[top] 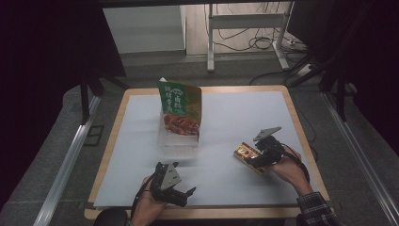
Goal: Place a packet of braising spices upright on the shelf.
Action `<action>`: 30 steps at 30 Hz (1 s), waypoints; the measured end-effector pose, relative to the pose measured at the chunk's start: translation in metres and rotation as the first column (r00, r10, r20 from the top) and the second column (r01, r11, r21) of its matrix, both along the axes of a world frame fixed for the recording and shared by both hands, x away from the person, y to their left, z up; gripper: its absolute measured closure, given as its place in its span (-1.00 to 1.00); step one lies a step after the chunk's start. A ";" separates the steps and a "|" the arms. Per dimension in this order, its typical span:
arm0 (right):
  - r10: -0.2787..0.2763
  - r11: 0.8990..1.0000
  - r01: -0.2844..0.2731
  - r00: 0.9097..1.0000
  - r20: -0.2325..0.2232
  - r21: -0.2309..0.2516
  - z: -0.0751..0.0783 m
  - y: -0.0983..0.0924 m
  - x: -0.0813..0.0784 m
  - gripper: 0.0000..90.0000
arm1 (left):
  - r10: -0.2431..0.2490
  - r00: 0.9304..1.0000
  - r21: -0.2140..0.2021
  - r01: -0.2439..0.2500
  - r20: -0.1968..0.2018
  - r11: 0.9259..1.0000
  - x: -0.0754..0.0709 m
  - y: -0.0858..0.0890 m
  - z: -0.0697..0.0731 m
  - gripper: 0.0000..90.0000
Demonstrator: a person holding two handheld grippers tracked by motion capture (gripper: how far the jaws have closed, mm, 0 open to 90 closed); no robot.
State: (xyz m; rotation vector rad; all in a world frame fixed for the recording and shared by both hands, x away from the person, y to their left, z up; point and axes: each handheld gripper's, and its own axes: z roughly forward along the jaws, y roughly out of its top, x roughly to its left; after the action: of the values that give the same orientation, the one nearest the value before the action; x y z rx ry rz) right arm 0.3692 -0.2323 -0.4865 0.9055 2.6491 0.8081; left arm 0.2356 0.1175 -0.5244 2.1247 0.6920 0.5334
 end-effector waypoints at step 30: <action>-0.005 0.966 -0.038 0.986 -0.167 -0.254 -0.008 0.046 0.032 -0.33 | -0.002 1.000 0.009 0.002 0.004 1.000 -0.001 -0.001 -0.001 -1.00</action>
State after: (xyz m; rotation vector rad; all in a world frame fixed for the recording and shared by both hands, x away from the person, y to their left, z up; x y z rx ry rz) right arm 0.4012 -0.1860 -0.4949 0.9168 2.8209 0.3917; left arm 0.2351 0.1163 -0.5252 2.1319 0.6865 0.5398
